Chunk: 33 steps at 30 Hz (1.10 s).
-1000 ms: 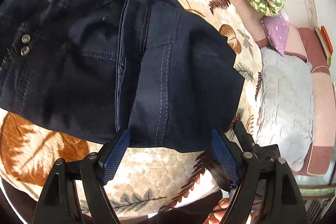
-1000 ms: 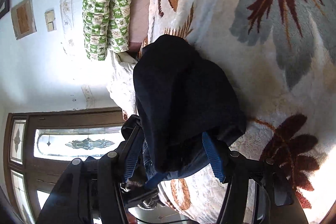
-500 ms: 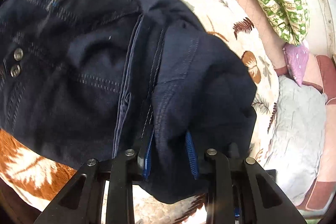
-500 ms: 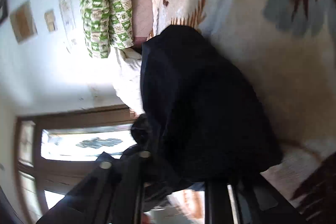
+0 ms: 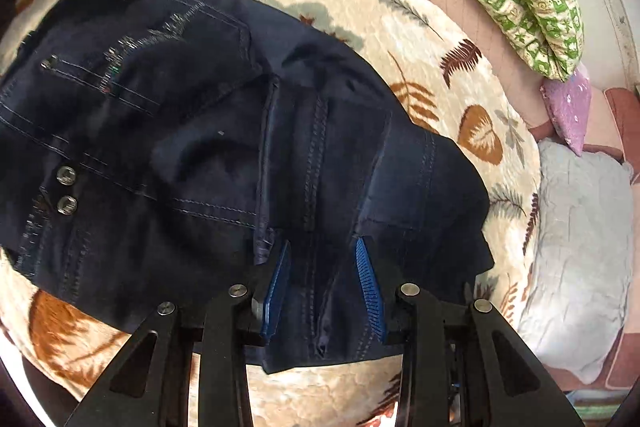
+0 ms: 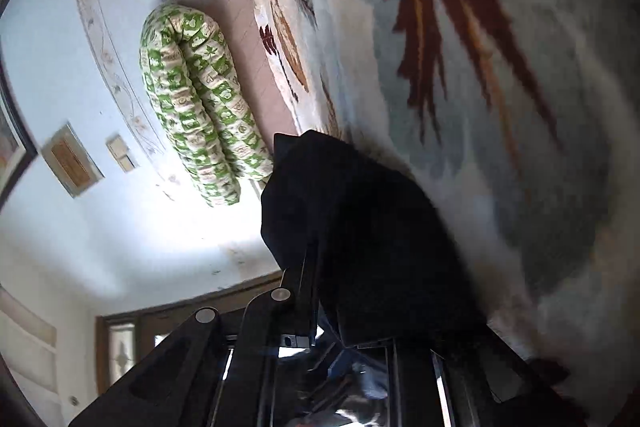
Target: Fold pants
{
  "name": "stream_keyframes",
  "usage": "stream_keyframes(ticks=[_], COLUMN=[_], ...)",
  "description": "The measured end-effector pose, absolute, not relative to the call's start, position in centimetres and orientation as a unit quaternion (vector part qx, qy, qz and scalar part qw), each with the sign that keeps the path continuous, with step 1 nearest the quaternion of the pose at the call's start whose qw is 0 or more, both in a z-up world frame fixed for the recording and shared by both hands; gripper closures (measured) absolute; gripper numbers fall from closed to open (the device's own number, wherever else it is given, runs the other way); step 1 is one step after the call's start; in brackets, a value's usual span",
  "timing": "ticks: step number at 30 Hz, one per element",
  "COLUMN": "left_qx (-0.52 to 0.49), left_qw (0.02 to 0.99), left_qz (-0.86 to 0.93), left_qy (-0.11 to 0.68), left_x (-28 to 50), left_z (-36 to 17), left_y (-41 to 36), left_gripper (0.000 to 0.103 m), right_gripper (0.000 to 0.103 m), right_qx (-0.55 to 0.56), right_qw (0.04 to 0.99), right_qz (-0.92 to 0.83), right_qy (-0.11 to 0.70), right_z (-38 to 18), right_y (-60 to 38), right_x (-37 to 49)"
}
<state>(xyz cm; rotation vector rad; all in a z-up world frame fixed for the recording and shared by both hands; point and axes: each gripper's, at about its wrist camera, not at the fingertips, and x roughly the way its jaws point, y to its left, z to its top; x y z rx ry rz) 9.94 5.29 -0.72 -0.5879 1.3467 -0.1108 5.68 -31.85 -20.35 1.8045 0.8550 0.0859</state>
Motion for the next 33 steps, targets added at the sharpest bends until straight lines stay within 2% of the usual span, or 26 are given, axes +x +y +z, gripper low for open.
stream_keyframes(ticks=[2, 4, 7, 15, 17, 18, 19, 21, 22, 24, 26, 28, 31, 32, 33], left_qx=[-0.287, -0.298, -0.305, -0.267, -0.262, -0.251, -0.236, -0.223, -0.224, -0.188, -0.117, -0.074, -0.037, -0.037, -0.048], left_qw=[0.728, 0.727, 0.728, 0.72, 0.712, 0.714, 0.717, 0.711, 0.716, 0.743, 0.778, 0.784, 0.771, 0.771, 0.775], left_qz=[-0.072, -0.079, -0.094, -0.124, -0.126, -0.125, -0.118, -0.116, -0.113, -0.096, -0.069, -0.061, -0.036, -0.035, -0.045], left_qy=[0.618, 0.614, 0.607, 0.629, 0.64, 0.642, 0.645, 0.657, 0.651, 0.635, 0.614, 0.614, 0.635, 0.635, 0.629], left_x=[10.3, 11.4, 13.3, 22.6, 24.6, 25.2, 25.7, 26.1, 25.9, 25.8, 25.6, 25.7, 26.3, 26.5, 26.5], left_z=[-1.6, -2.6, -3.2, -5.1, -5.8, -6.1, -6.3, -6.3, -5.8, -4.3, -3.3, -4.3, -7.4, -7.8, -7.5], left_y=[4.7, 4.6, 3.7, 0.8, -0.6, -1.1, -1.6, -2.4, -2.3, -3.0, -4.3, -6.0, -7.9, -8.0, -7.8], left_gripper=[0.059, 0.04, 0.027, 0.023, 0.026, 0.037, 0.064, 0.079, 0.083, 0.084, 0.083, 0.082, 0.078, 0.078, 0.077], right_gripper=[0.09, 0.09, 0.087, 0.084, 0.083, 0.083, 0.083, 0.084, 0.084, 0.092, 0.093, 0.093, 0.097, 0.096, 0.088], right_qx=[0.757, 0.754, 0.752, 0.752, 0.752, 0.752, 0.751, 0.75, 0.749, 0.742, 0.707, 0.65, 0.62, 0.613, 0.602], right_qw=[0.541, 0.541, 0.538, 0.534, 0.533, 0.533, 0.534, 0.535, 0.535, 0.547, 0.586, 0.635, 0.646, 0.651, 0.655], right_qz=[0.036, 0.039, 0.046, 0.054, 0.057, 0.057, 0.057, 0.056, 0.057, 0.06, 0.047, 0.018, -0.003, 0.002, 0.007], right_qy=[0.366, 0.371, 0.377, 0.383, 0.384, 0.384, 0.384, 0.386, 0.388, 0.384, 0.393, 0.416, 0.445, 0.449, 0.457], right_z=[-20.5, -20.6, -20.7, -20.7, -20.8, -20.8, -20.7, -20.6, -20.3, -19.3, -17.9, -16.9, -17.8, -17.6, -17.0], right_y=[-31.8, -31.7, -31.8, -31.8, -31.8, -31.8, -31.8, -31.7, -31.7, -31.9, -32.4, -33.0, -32.8, -32.7, -32.7], right_x=[5.8, 6.0, 5.9, 5.9, 6.1, 6.1, 6.1, 6.2, 6.3, 6.3, 6.2, 5.8, 5.7, 5.8, 5.9])
